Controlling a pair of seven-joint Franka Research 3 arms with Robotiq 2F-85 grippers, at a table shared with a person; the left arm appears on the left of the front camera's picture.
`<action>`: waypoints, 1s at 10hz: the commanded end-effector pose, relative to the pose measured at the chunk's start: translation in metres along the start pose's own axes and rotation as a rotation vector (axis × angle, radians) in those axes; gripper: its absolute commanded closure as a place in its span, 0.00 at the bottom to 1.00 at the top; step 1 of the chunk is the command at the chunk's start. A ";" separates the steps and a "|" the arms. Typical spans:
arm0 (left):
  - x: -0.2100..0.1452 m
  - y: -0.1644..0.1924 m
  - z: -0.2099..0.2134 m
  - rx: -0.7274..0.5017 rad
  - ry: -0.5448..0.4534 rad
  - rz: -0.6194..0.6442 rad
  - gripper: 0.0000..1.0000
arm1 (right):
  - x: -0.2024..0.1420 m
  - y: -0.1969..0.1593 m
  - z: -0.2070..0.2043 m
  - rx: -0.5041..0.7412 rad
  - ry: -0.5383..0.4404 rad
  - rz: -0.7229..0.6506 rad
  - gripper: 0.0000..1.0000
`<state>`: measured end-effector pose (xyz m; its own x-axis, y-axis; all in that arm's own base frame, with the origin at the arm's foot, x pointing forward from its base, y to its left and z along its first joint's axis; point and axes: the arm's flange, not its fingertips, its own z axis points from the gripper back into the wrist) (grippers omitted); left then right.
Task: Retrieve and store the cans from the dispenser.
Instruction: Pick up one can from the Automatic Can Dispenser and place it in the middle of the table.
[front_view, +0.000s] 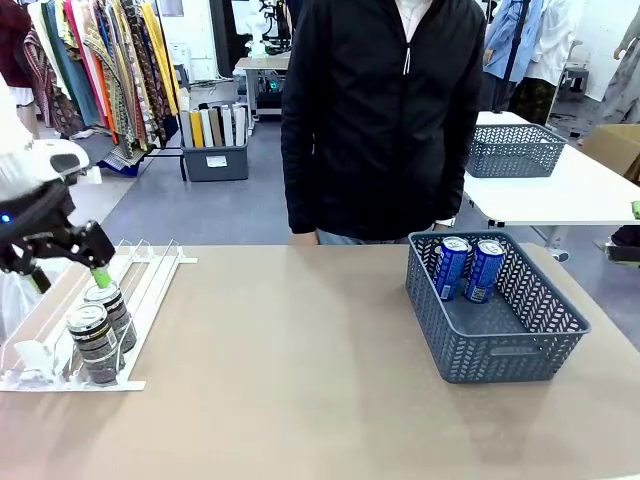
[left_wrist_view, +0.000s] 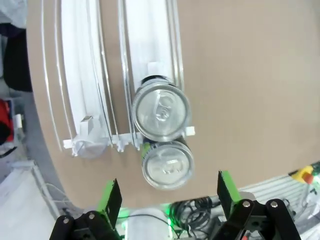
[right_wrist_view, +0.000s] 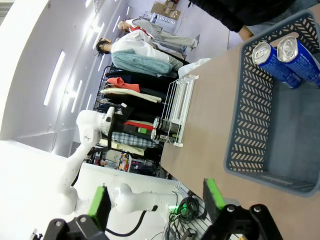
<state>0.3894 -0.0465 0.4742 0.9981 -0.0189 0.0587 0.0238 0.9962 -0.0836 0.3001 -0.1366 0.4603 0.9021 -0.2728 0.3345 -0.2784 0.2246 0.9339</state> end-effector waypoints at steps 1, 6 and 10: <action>-0.001 -0.001 -0.023 0.069 -0.021 0.085 0.00 | 0.002 0.003 -0.002 0.016 -0.012 0.005 0.00; 0.001 -0.008 -0.066 0.079 0.027 0.099 0.00 | 0.002 0.003 -0.002 0.016 -0.012 0.005 0.00; 0.002 -0.013 -0.071 0.064 0.067 0.082 0.00 | 0.002 0.003 -0.002 0.016 -0.012 0.005 0.00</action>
<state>0.3946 -0.0634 0.4025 0.9988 0.0490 -0.0084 -0.0493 0.9983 -0.0319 0.3001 -0.1366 0.4603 0.9021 -0.2728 0.3345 -0.2783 0.2245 0.9339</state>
